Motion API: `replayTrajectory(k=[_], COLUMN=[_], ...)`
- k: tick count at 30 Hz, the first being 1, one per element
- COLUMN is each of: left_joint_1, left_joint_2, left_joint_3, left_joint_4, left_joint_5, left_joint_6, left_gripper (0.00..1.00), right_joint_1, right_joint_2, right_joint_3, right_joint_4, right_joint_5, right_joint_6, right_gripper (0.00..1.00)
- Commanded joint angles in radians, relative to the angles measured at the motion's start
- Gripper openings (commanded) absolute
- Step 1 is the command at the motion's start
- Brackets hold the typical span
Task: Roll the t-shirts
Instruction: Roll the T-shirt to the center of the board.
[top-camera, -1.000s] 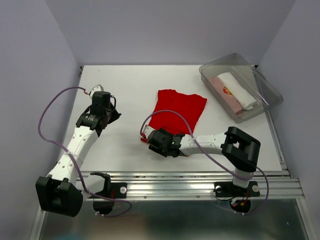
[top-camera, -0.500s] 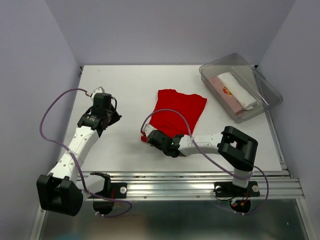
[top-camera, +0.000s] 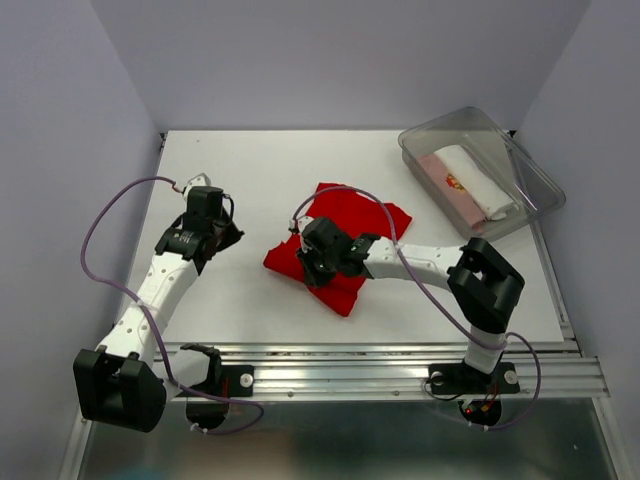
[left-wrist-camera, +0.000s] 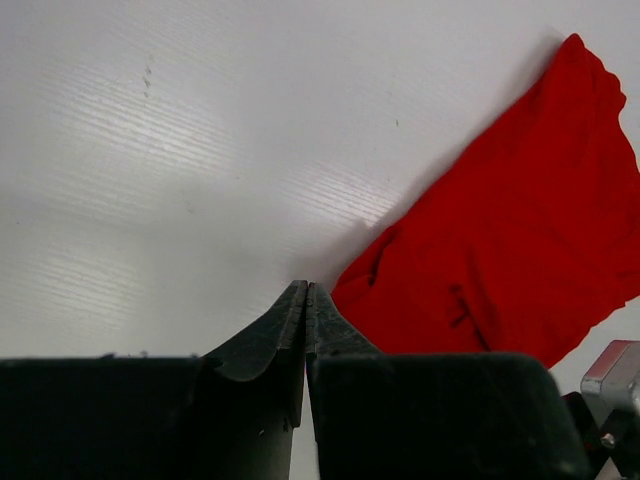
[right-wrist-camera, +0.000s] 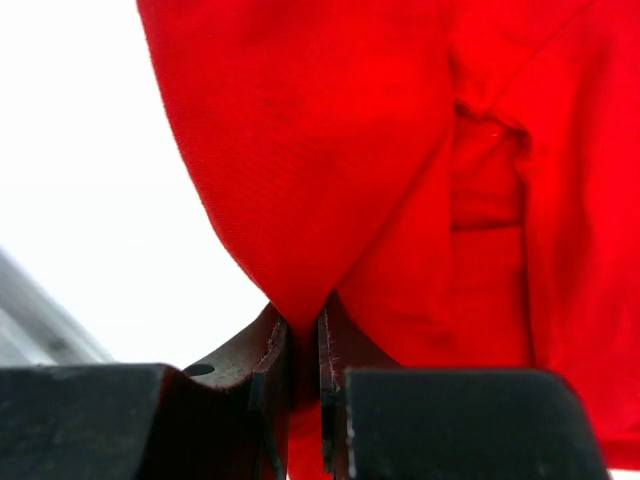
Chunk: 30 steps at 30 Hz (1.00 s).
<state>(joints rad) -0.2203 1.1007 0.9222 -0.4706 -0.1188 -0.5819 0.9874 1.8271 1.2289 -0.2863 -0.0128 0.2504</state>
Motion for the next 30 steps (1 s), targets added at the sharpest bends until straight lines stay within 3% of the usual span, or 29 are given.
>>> replayTrajectory(k=[1, 15, 25, 30], left_joint_1=[0.009, 0.009, -0.036, -0.157], left_joint_2=[-0.005, -0.036, -0.007, 0.054], left_joint_3=[-0.02, -0.114, -0.134, -0.111], left_joint_4=[0.024, 0.081, 0.078, 0.113], left_joint_5=[0.008, 0.091, 0.176, 0.208], left_joint_6=[0.025, 0.042, 0.039, 0.013], left_gripper=[0.15, 0.14, 0.0, 0.0], right_joint_1=[-0.042, -0.211, -0.28, -0.309], right_joint_2=[-0.009, 0.107, 0.176, 0.215], right_joint_3=[0.063, 0.063, 0.072, 0.064], right_joint_4=[0.002, 0.183, 0.202, 0.202], right_joint_5=[-0.275, -0.754, -0.897, -0.938], right_joint_6=[0.133, 0.368, 0.397, 0.388], right_gripper=[0.01, 0.01, 0.06, 0.06])
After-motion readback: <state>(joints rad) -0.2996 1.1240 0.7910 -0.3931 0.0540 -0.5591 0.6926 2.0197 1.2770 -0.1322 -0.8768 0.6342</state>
